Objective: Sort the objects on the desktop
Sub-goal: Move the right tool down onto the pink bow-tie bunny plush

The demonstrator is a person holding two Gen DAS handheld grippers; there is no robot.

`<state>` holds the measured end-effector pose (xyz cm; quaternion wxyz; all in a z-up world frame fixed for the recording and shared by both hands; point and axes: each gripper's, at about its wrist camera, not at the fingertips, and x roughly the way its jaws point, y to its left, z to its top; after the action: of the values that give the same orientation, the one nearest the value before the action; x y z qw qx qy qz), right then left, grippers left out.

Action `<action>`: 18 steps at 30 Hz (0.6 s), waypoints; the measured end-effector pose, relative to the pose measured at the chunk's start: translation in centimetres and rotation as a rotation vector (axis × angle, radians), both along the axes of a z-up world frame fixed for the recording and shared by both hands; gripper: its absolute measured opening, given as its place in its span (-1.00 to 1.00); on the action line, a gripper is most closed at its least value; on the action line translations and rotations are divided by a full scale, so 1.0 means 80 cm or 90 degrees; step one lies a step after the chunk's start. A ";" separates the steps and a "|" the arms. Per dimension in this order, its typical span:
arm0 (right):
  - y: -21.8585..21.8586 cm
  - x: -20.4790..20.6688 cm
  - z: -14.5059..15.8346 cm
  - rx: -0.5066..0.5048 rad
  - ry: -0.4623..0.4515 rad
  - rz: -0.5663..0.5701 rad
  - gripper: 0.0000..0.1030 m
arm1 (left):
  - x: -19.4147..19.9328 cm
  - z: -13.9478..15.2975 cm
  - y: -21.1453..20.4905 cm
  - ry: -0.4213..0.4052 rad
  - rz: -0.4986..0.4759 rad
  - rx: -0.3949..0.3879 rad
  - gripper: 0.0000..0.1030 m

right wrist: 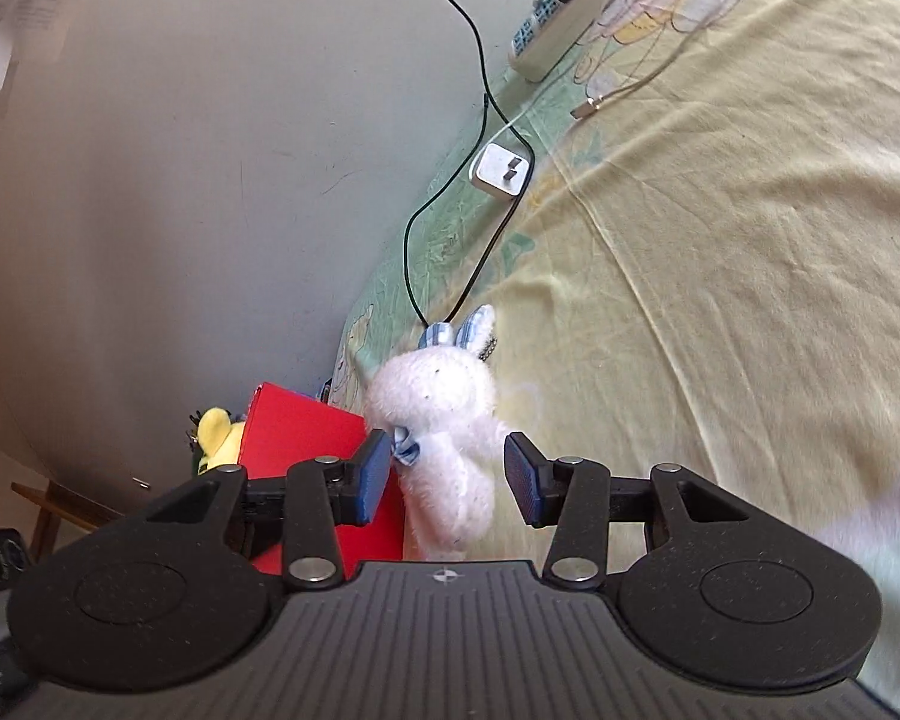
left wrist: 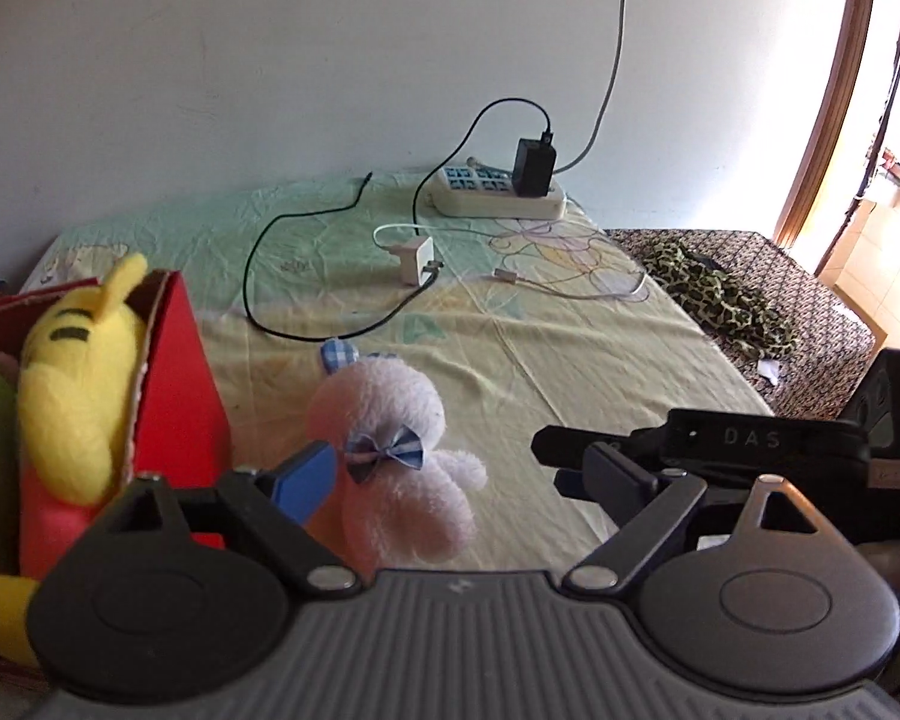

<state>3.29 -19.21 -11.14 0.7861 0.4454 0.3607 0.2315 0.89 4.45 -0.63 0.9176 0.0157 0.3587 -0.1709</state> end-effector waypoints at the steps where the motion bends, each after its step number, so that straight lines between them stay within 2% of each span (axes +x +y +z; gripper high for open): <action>1: -0.001 0.004 -0.003 0.007 0.001 0.004 -0.08 | 0.004 -0.008 -0.004 0.000 0.006 0.010 0.76; 6: -0.002 0.029 -0.013 0.035 0.004 0.035 0.00 | 0.029 -0.045 -0.012 0.027 0.044 0.050 0.76; 15: 0.026 0.071 -0.024 0.037 -0.001 0.109 0.04 | 0.064 -0.077 -0.007 0.056 0.088 0.066 0.77; 18: 0.033 0.083 -0.028 0.041 0.002 0.129 0.04 | 0.073 -0.084 -0.006 0.072 0.087 0.064 0.63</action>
<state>9.95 -16.54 -13.40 0.7435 0.4321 0.3973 0.3203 6.75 4.01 -7.33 0.9034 0.0279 0.4183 -0.0904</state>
